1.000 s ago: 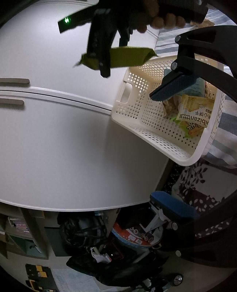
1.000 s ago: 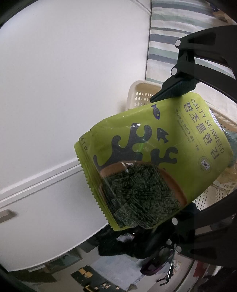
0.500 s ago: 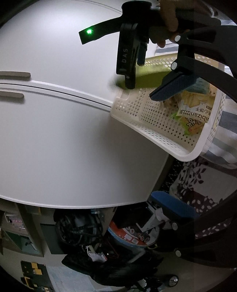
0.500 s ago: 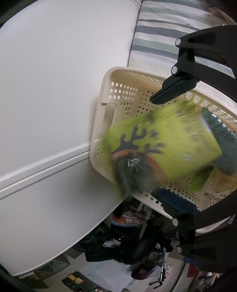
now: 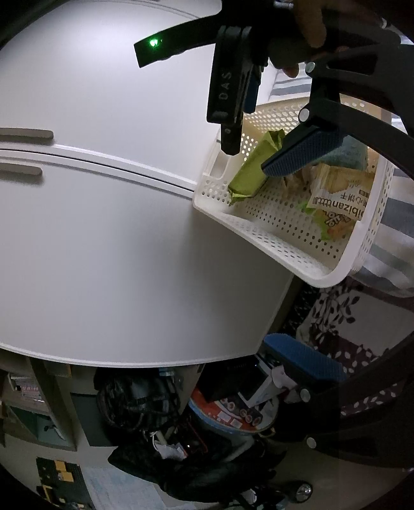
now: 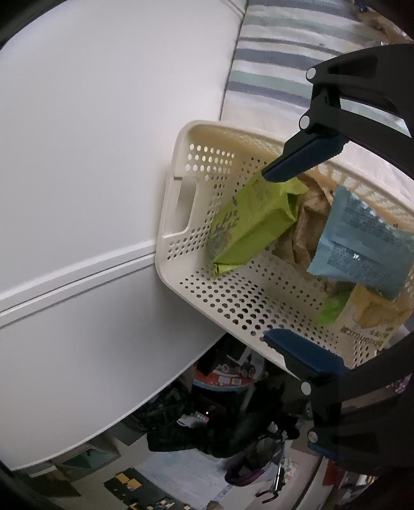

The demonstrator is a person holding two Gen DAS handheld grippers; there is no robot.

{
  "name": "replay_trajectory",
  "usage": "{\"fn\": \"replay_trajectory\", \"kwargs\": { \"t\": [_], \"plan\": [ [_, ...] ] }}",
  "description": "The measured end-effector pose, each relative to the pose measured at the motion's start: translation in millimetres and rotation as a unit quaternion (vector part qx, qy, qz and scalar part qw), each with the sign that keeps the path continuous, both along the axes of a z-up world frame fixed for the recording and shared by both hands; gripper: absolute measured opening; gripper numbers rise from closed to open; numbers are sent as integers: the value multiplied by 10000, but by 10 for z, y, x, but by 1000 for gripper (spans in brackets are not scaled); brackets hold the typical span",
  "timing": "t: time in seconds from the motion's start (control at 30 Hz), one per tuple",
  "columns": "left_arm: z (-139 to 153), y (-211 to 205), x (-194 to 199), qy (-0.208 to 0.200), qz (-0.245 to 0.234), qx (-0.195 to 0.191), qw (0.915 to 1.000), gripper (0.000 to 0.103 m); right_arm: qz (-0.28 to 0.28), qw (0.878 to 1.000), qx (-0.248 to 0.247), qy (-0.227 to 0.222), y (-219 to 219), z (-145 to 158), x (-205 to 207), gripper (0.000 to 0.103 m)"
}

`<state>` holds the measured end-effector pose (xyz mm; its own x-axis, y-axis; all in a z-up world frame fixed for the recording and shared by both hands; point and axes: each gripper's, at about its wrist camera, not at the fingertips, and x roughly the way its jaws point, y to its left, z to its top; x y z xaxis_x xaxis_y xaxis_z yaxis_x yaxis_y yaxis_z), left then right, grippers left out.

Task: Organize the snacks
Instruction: 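Withdraw both tools from the basket back over the snacks on the bed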

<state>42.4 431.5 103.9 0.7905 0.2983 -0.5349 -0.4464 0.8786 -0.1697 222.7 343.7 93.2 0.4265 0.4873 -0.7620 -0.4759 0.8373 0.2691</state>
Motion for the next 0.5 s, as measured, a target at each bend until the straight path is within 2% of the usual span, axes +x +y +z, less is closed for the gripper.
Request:
{"fn": "replay_trajectory", "kwargs": {
  "t": [0.5],
  "plan": [
    [-2, -142, 38, -18, -211, 7, 9998, 100, -692, 9969, -318, -186, -666, 63, -44, 98]
  ]
}}
